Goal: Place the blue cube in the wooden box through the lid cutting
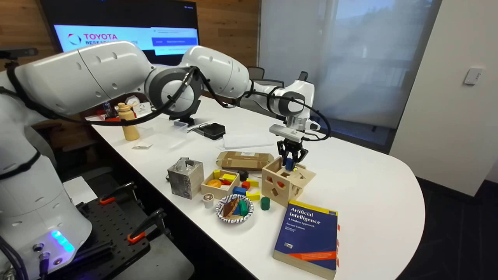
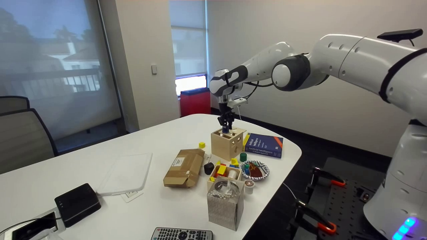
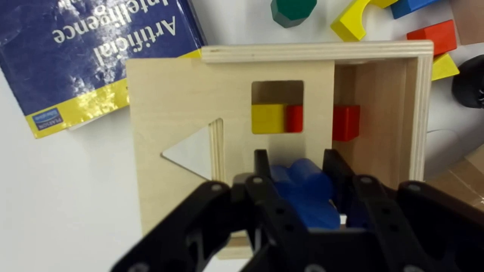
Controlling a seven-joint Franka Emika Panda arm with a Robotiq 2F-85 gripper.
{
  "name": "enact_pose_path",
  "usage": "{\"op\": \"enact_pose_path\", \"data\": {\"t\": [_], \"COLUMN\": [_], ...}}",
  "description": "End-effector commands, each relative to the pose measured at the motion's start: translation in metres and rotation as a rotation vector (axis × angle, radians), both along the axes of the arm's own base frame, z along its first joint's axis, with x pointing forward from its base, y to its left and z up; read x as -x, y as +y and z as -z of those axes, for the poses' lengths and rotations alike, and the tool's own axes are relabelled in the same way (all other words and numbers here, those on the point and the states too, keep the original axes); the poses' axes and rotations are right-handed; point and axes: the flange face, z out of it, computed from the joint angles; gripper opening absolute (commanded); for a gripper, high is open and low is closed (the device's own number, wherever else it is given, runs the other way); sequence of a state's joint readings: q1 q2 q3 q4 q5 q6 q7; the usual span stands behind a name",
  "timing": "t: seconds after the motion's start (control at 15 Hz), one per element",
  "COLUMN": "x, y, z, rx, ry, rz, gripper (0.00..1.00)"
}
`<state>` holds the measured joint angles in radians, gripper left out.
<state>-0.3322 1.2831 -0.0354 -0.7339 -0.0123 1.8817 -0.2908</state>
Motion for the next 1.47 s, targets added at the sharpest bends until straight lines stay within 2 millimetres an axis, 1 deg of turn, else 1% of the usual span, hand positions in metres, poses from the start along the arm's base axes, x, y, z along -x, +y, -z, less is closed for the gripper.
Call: {"op": "enact_pose_path", "data": {"t": [0.0, 0.27, 0.8, 1.07, 1.4], "x": [-0.002, -0.003, 0.005, 0.004, 0.002], "y": [-0.002, -0.006, -0.021, -0.02, -0.017], "z": [-0.001, -0.004, 0.0, 0.002, -0.001], "rx": [-0.033, -0.041, -0.055, -0.065, -0.089], "ry": [-0.009, -0.022, -0.009, -0.011, -0.021], "rz": [-0.006, 0.006, 0.043, 0.053, 0.07], "gripper": [0.15, 0.15, 0.15, 0.15, 0.15]}}
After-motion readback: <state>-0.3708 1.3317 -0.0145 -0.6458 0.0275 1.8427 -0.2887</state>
